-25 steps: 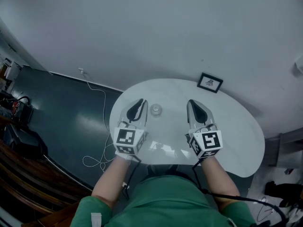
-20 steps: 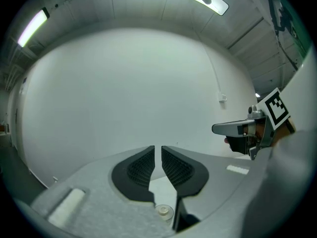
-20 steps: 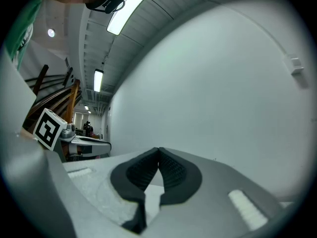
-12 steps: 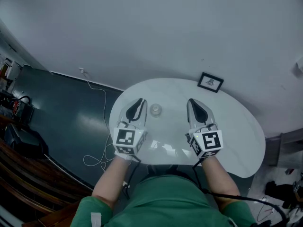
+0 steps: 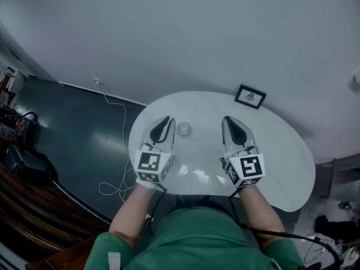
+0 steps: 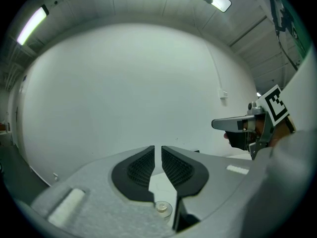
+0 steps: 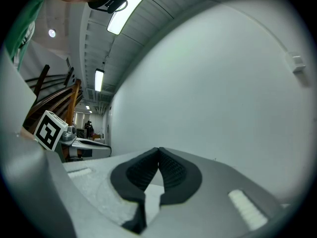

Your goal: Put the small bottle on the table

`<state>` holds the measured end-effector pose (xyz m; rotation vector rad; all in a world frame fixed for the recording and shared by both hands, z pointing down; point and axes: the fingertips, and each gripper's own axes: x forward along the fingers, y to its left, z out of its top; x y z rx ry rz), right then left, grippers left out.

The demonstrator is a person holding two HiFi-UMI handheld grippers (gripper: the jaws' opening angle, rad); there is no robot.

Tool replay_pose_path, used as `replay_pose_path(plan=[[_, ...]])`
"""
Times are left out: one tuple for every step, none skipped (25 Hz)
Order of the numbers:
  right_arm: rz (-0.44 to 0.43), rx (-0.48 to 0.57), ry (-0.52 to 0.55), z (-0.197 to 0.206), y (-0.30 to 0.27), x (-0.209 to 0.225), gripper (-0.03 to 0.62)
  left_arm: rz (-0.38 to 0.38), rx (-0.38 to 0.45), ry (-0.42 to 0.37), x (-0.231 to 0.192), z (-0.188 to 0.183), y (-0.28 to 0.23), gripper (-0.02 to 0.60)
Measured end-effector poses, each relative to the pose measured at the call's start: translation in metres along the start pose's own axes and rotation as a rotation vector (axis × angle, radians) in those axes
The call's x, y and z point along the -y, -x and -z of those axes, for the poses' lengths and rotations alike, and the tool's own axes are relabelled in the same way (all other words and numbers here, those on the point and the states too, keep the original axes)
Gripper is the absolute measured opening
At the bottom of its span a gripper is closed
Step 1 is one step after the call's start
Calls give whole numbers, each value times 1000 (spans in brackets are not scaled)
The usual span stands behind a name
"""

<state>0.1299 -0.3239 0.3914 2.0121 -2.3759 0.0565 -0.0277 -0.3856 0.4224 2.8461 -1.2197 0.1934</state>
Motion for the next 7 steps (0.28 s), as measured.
replay_pose_path(plan=[[-1,1,0,0,0,1,2,0,-10,0,0,3,0,49],[-2,2,-1,0,1,2,2,1,-17,-1,1,5,-1,49],[-2,3,-2,0,1,3,2,3,-22,-2,2,6,-1,49],[-3,3,-3,0,1,4,2,4,-23,-2,3,7,-2,49],[-3,3,-4,1,0,6,2,3,-23,-2,4,7,-3,49],[-4,3,-4,1,0,7,2,2,-21,-2,5,8,-4,49],[-4,3,-5,1,0,8,2,0,-20,-3,5,8,-5,49]])
